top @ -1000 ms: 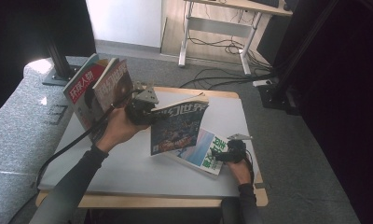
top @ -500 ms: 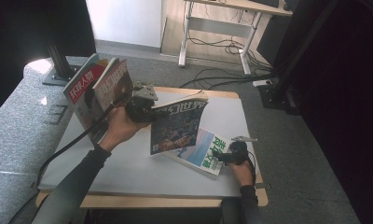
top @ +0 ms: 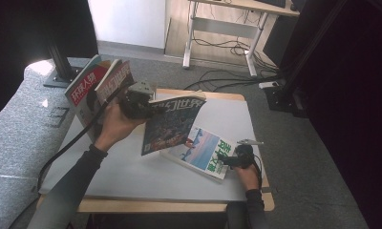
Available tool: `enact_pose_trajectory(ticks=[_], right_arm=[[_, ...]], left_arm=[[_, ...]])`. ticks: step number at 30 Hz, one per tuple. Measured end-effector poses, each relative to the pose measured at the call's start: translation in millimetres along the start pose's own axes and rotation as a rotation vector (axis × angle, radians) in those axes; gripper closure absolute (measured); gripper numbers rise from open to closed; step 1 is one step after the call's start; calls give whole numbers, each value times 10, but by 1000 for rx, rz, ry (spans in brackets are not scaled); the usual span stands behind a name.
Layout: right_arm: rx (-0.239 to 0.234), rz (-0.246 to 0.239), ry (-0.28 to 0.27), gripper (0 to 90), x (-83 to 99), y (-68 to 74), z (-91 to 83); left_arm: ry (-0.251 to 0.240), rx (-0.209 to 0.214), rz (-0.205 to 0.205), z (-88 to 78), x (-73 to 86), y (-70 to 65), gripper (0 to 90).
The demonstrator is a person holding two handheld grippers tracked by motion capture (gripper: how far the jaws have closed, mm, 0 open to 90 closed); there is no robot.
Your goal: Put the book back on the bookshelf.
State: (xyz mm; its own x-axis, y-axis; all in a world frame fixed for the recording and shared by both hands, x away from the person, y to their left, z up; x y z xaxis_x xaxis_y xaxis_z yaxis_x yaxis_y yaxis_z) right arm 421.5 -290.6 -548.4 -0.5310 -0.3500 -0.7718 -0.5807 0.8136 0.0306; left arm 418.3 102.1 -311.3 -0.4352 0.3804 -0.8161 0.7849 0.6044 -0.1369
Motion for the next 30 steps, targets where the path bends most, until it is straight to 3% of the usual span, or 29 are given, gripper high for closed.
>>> enact_pose_trajectory(ticks=[13,21,30], right_arm=[[0,0,-1,0,1,-1,0],[-1,0,-1,0,1,0,0],[1,1,-4,0,2,1,2]], left_arm=[[-35,-81,-29,-309,44,96,828],[-62,-127,-74,-500,149,255,828],[-79,-207,-111,-732,275,421,828]])
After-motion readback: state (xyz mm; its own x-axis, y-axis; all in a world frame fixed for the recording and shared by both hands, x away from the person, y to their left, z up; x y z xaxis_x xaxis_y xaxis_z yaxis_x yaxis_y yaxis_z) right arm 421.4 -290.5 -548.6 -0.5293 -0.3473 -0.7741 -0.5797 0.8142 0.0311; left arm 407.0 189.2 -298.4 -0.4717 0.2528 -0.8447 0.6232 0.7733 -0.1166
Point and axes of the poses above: each handheld gripper's, and its own axes: z roughly forward along the jaws, x roughly out of its underside, y roughly to its left, the point moved 2 cm from there along z, roughly forward along the jaws, and after that the axes turned 12 degrees about -z, right-handed, at the moved point
